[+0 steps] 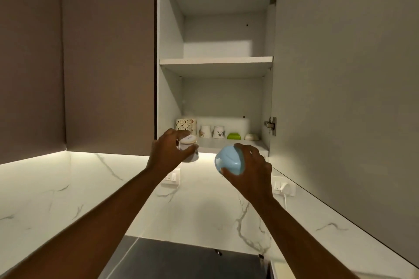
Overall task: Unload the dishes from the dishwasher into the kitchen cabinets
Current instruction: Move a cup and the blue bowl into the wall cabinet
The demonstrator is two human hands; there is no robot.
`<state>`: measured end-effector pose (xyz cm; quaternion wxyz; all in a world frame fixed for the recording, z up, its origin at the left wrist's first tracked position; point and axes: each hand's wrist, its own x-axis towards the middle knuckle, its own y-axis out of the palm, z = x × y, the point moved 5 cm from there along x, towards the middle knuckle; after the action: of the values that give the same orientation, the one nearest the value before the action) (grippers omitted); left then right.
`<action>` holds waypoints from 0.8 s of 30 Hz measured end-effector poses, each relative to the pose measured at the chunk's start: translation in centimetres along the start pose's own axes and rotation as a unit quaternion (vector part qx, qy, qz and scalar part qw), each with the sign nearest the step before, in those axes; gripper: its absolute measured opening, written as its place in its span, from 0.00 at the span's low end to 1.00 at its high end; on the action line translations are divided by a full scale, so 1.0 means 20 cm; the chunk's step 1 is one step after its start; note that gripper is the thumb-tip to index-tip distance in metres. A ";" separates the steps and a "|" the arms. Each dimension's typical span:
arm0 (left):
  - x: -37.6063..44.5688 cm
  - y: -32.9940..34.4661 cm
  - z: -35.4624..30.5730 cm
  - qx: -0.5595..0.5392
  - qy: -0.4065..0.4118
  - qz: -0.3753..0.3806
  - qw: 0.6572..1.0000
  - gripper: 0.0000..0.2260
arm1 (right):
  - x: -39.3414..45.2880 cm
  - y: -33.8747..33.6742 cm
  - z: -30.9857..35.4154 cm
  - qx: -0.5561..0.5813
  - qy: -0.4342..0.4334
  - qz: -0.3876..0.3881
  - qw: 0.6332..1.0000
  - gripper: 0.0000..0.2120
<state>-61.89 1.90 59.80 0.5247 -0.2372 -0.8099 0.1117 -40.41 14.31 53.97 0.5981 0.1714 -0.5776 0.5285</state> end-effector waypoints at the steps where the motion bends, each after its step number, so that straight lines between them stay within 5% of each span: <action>1: 0.05 0.02 0.00 0.004 -0.003 -0.001 1.000 0.25 | 0.04 0.01 0.00 -0.002 0.001 -0.006 1.000 0.39; 11: 0.58 0.28 0.15 -0.023 -0.010 0.026 0.999 0.24 | 0.41 0.16 -0.14 -0.004 0.039 -0.009 0.999 0.38; 24: 1.04 0.88 0.50 -0.017 -0.034 0.131 0.991 0.23 | 0.80 0.55 -0.38 -0.098 0.109 0.126 0.981 0.39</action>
<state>-73.24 28.18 64.66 0.4739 -0.3460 -0.7910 0.1734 -49.23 31.70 61.28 0.5997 -0.0208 -0.5749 0.5563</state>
